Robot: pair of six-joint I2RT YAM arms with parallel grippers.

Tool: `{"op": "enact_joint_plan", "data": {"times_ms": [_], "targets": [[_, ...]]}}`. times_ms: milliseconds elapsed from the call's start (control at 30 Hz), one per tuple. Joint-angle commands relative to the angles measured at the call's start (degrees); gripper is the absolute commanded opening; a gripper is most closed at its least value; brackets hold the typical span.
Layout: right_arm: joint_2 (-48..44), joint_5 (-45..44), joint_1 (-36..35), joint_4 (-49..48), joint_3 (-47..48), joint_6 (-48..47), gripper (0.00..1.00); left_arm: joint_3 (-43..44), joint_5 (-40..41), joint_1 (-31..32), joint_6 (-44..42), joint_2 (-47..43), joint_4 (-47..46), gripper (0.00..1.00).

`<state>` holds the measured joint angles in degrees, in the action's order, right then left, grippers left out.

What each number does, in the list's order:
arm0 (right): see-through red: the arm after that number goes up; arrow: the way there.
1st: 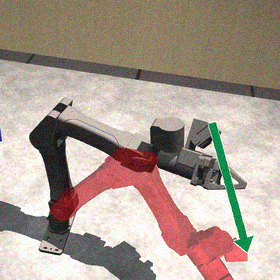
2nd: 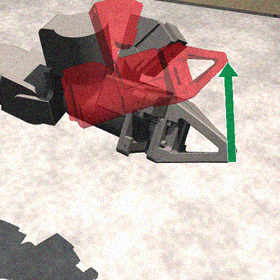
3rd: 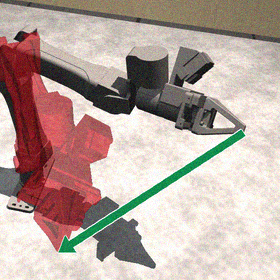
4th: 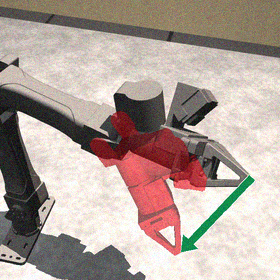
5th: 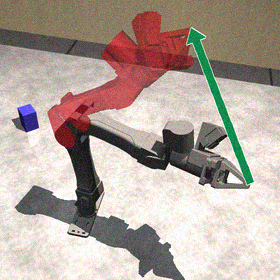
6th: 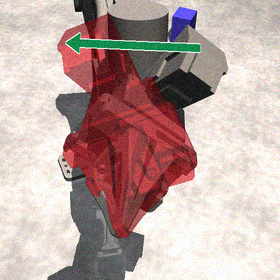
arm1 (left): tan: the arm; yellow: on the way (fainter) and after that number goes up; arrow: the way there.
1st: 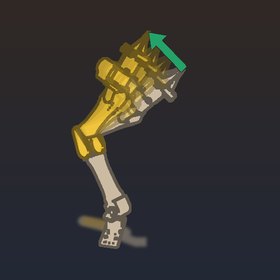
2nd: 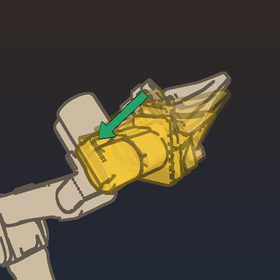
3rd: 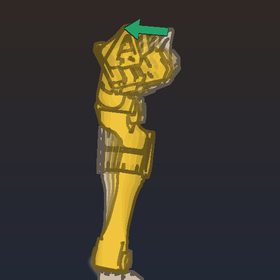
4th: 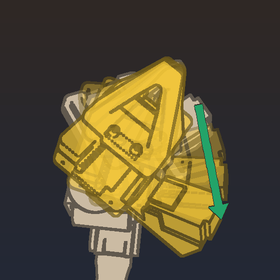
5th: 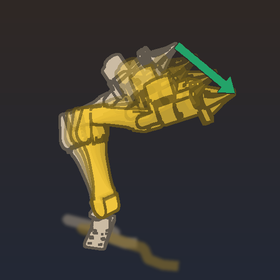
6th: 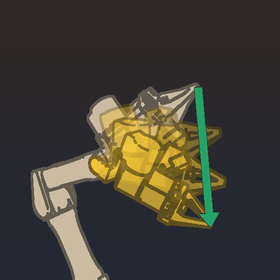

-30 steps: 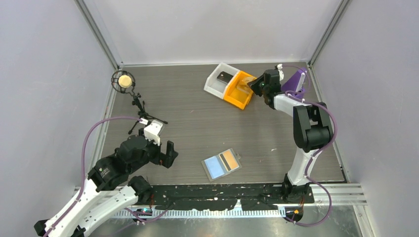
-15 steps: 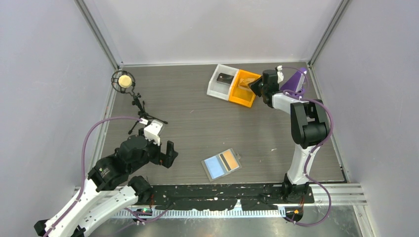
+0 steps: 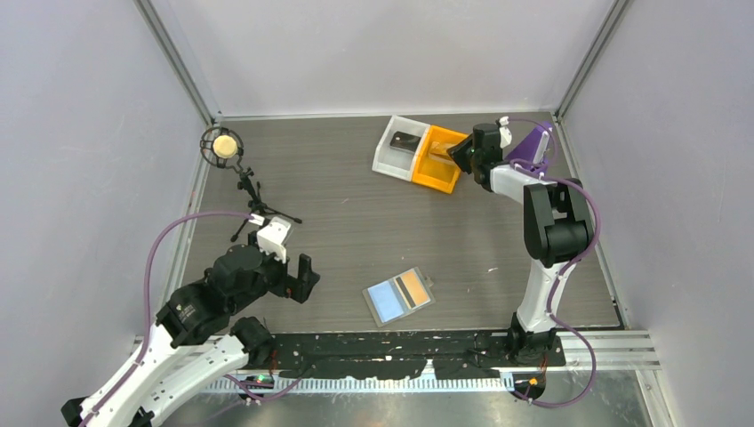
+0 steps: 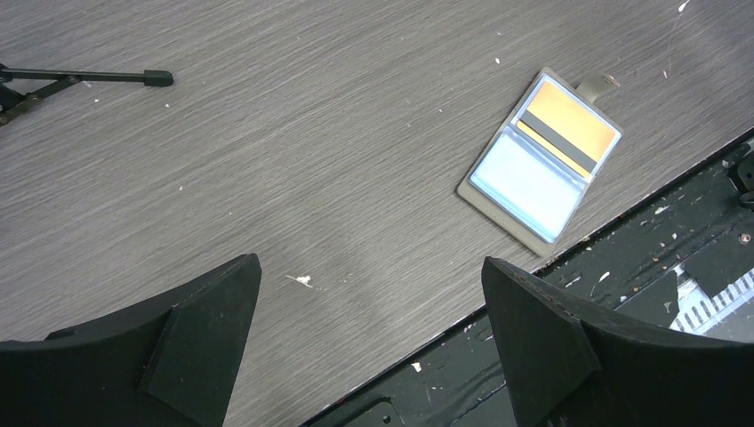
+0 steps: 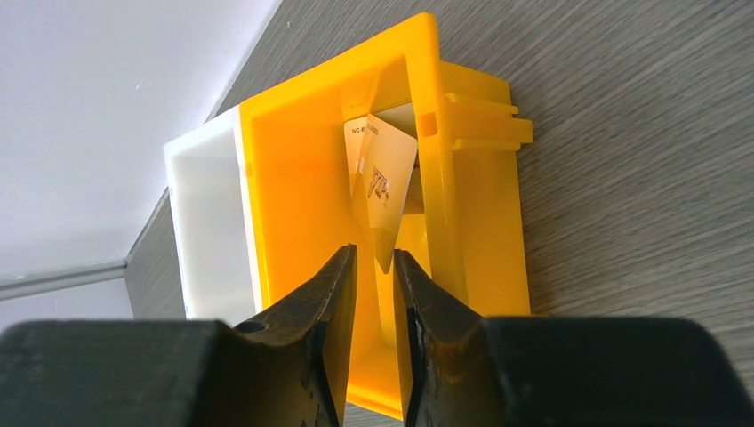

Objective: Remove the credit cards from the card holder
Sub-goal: Place the credit card in the storage box.

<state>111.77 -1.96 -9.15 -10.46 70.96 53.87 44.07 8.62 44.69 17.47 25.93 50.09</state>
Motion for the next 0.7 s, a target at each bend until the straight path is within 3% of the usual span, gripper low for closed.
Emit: {"op": "enact_joint_plan", "data": {"times_ms": [0,667], "targets": [[-2.47,-2.2,0.01,1.5,2.78,-1.95,0.32,-0.22,0.87,-0.13,-1.04,-0.68,-0.9,1.0],[-8.61,-2.95,0.01,8.21,7.3,-9.44,0.38,-0.13,1.57,-0.13,-0.86,-0.81,-0.57,1.0]]}}
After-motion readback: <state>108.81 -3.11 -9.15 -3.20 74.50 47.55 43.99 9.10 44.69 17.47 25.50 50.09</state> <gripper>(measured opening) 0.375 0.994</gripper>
